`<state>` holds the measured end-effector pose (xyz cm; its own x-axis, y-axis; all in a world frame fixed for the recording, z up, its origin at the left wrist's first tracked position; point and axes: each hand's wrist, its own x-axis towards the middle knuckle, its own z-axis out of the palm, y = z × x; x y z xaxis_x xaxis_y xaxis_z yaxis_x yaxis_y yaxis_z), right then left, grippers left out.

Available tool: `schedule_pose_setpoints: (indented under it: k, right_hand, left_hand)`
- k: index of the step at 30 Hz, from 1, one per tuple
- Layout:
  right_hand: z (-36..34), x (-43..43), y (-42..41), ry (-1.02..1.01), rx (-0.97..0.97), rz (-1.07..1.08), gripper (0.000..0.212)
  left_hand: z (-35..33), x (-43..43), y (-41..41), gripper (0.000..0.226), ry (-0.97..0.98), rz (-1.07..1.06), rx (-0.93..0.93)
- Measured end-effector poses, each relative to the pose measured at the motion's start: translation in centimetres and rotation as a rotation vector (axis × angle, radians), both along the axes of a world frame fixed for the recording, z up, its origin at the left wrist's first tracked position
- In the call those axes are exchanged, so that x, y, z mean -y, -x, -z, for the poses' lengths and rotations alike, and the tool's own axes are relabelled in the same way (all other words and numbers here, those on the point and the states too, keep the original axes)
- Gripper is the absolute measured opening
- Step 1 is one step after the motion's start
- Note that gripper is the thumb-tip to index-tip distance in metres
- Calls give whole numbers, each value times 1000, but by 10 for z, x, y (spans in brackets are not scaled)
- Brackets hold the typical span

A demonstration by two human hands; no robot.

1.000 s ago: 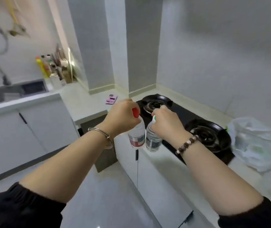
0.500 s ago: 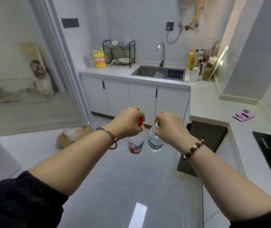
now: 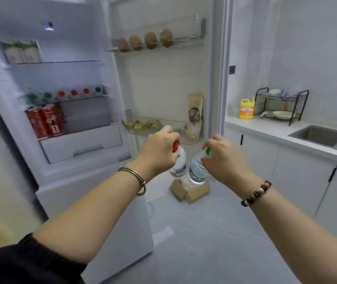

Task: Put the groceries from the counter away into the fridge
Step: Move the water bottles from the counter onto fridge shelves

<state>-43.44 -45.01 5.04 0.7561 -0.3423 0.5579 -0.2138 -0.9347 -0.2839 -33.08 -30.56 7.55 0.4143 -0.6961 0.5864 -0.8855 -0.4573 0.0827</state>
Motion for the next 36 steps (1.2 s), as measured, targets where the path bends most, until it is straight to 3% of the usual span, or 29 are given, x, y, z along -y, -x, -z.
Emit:
schedule_pose_setpoints:
  k: [7, 11, 20, 29, 36]
  right_hand:
    - [-23, -64, -105, 74, 74, -247, 16]
    - [-38, -95, -171, 120, 221, -339, 9]
    - [-74, -138, -286, 235, 480, -522, 13]
    - [-96, -141, -382, 286, 691, -565, 25]
    - [-129, -143, -469, 269, 880, -560, 17]
  left_hand:
    - [-38, -80, -71, 15, 40, -183, 195]
    - [-57, -122, -133, 15, 79, -265, 289]
    - [-91, -174, -226, 13, 245, -240, 440]
    - [-110, -188, -311, 12, 262, -231, 636]
    - [-137, -179, -379, 20, 299, -247, 751]
